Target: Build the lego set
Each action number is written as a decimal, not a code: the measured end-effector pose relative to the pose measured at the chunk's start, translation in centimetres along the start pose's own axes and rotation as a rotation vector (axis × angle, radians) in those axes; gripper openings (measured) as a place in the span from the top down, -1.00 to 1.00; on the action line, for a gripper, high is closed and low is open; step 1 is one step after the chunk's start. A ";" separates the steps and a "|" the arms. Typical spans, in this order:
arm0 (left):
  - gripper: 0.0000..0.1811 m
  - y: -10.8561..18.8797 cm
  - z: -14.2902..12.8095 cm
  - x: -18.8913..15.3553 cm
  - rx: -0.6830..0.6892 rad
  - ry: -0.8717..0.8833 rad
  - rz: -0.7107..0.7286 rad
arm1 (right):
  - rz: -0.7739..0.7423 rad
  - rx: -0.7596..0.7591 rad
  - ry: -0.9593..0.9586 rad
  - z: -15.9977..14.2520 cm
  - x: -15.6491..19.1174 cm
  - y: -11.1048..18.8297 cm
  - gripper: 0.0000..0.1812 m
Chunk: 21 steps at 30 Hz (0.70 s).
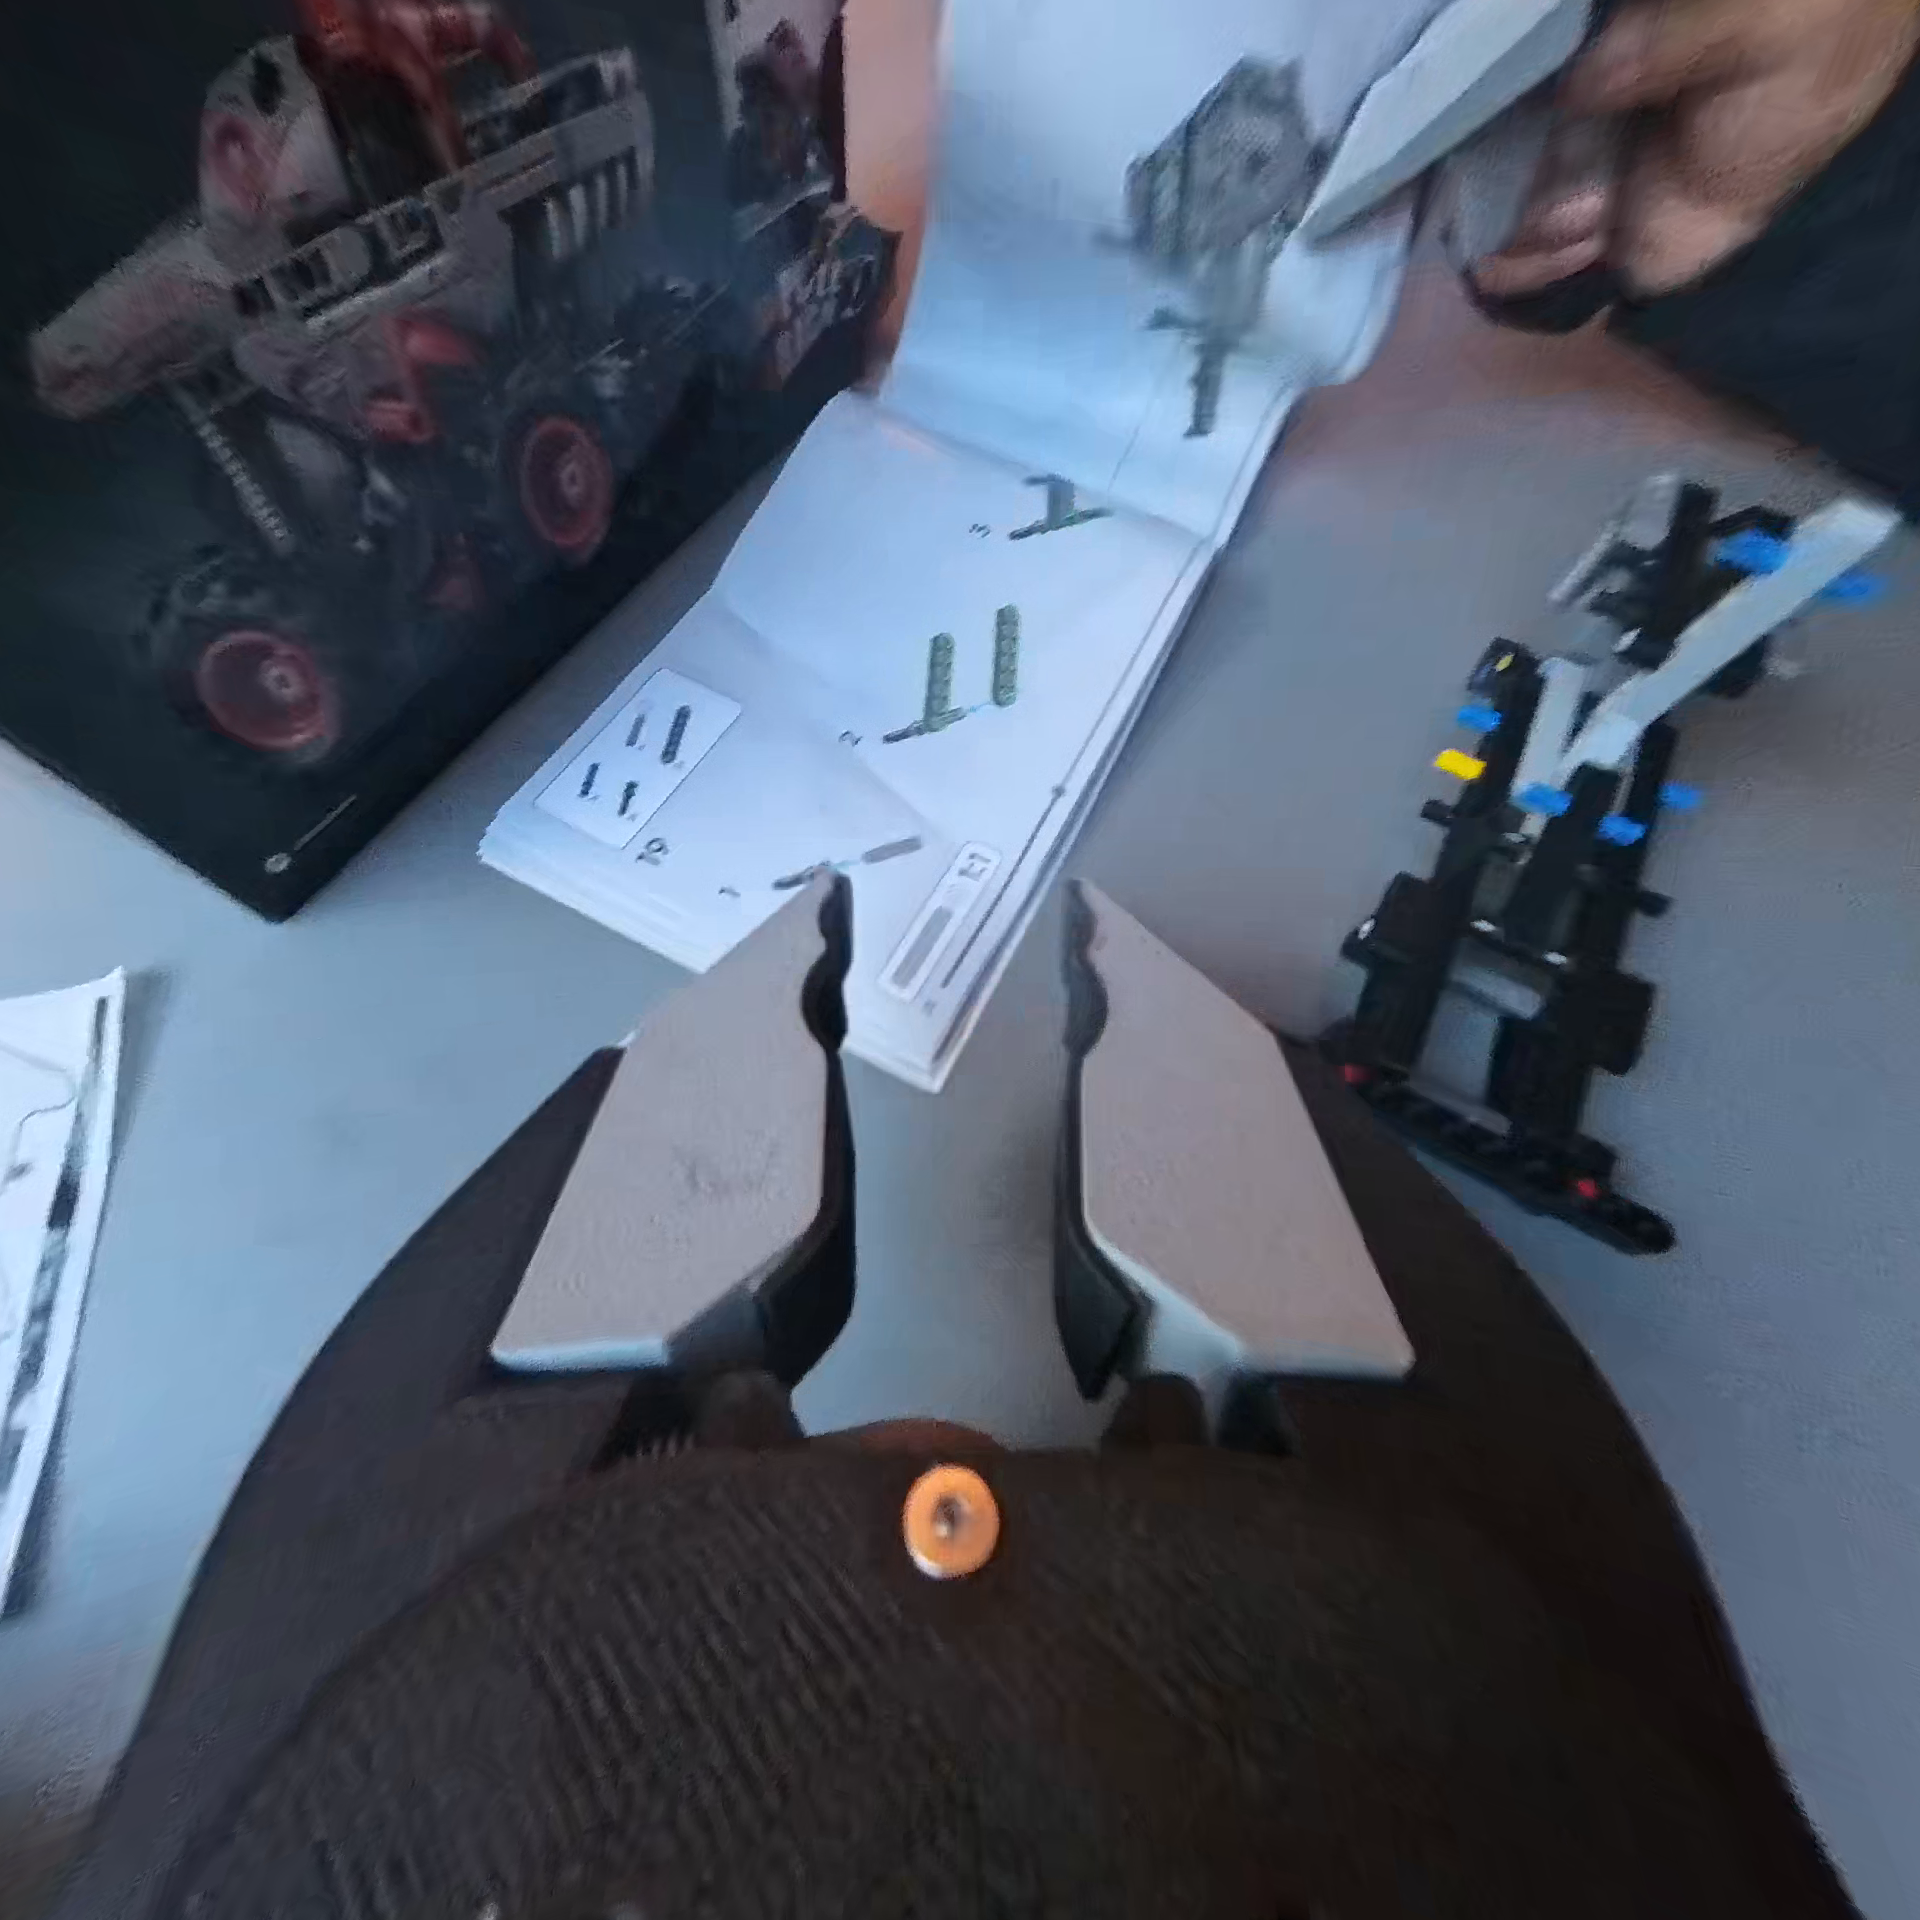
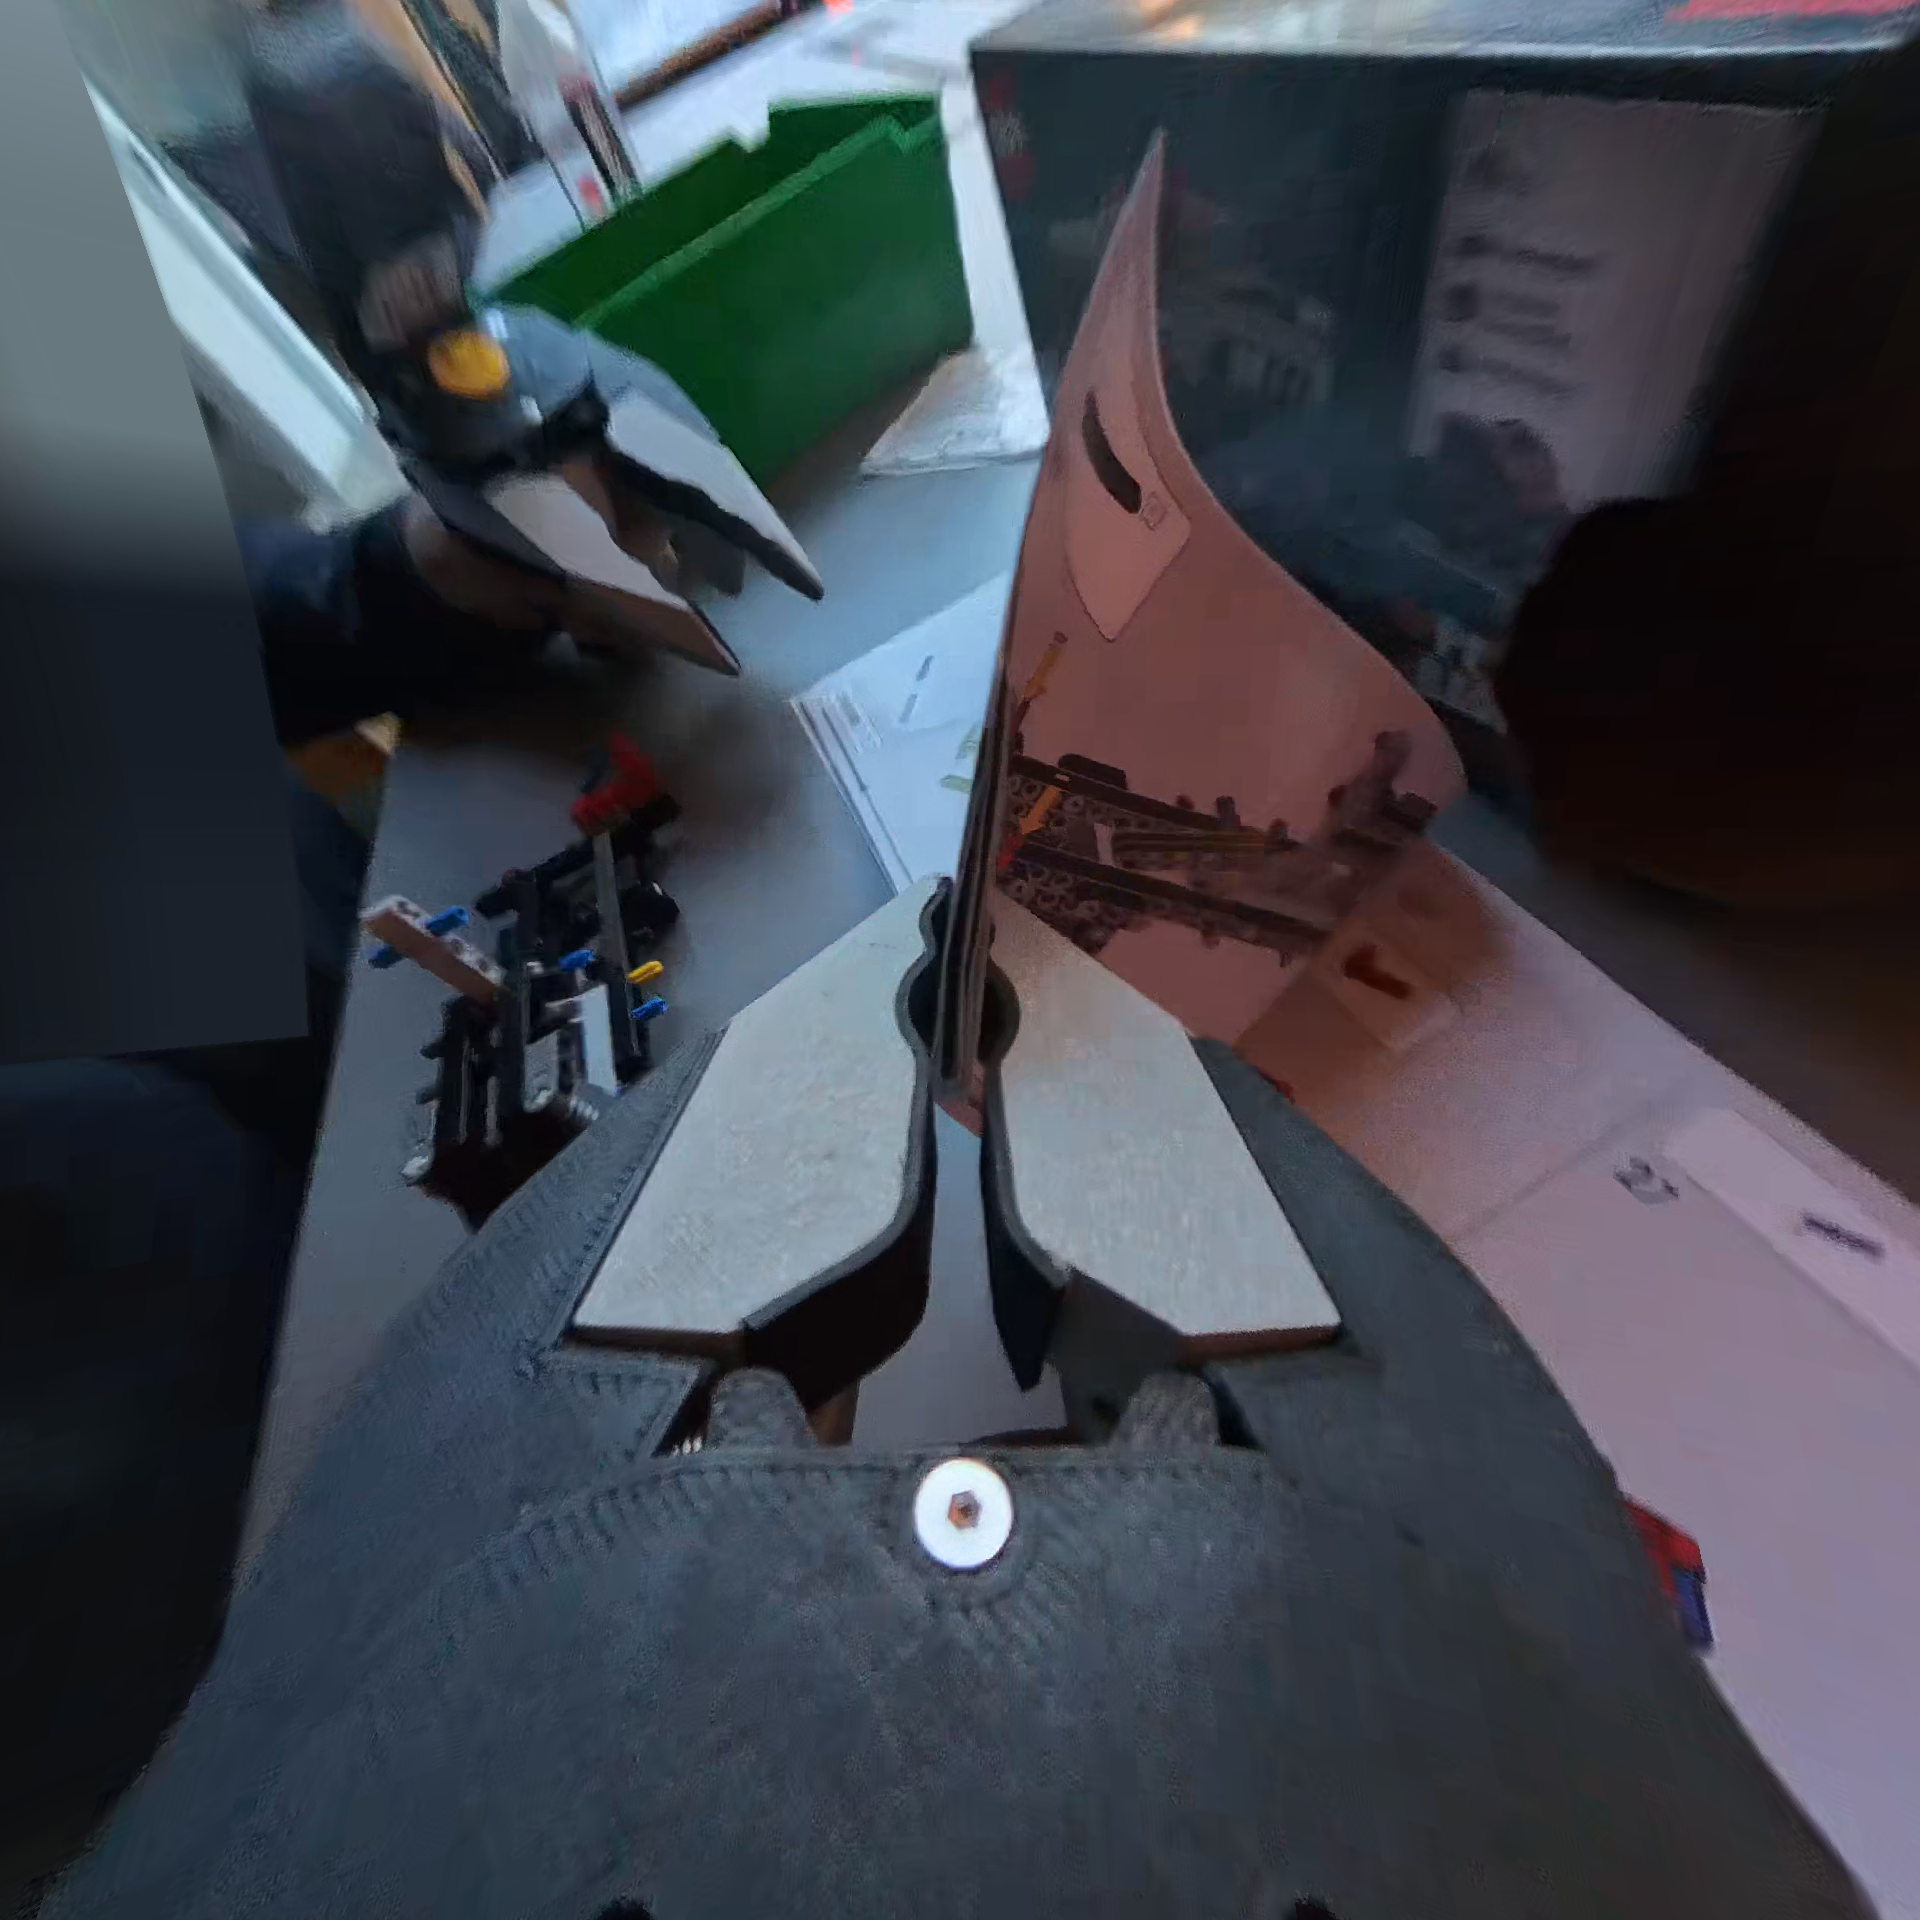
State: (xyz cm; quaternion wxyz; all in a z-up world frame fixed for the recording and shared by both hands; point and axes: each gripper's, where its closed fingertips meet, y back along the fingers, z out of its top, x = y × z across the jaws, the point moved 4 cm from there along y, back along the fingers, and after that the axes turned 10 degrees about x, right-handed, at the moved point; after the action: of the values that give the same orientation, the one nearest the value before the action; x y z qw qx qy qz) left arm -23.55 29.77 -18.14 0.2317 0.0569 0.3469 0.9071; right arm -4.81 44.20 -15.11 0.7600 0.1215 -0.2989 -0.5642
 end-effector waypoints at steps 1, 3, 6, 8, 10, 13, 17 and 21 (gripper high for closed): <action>0.59 -0.2 0.6 -0.2 -0.005 0.010 -0.033 | -0.029 0.042 0.044 0.2 0.4 -1.1 1.00; 0.59 -0.3 2.0 -0.3 -0.032 0.012 -0.060 | -0.098 0.109 0.148 0.4 1.0 -2.8 1.00; 0.53 -1.1 3.8 -0.5 -0.048 0.037 -0.127 | -0.182 0.170 0.258 0.3 1.6 -4.5 1.00; 0.48 -2.1 4.6 -0.9 -0.020 0.113 -0.214 | -0.194 0.192 0.304 0.1 2.1 -5.3 1.00; 0.43 -2.7 5.3 -1.7 -0.021 0.203 -0.332 | -0.199 0.199 0.333 -0.1 2.6 -5.6 1.00; 0.42 -3.6 6.3 -2.1 -0.047 0.306 -0.428 | -0.198 0.180 0.342 0.0 3.0 -5.5 1.00; 0.37 -4.7 6.8 -2.0 -0.029 0.391 -0.480 | -0.186 0.164 0.348 -0.1 3.4 -5.2 1.00; 0.26 -5.1 6.1 -0.7 0.025 0.368 -0.346 | -0.174 0.138 0.307 -0.1 2.9 -5.0 1.00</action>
State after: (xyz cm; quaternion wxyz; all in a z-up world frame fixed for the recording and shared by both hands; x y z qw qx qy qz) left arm -19.38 36.45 -16.87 0.3157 -0.1665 0.3991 0.8446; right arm -8.16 39.78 -16.91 0.7350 0.2833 -0.2060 -0.5806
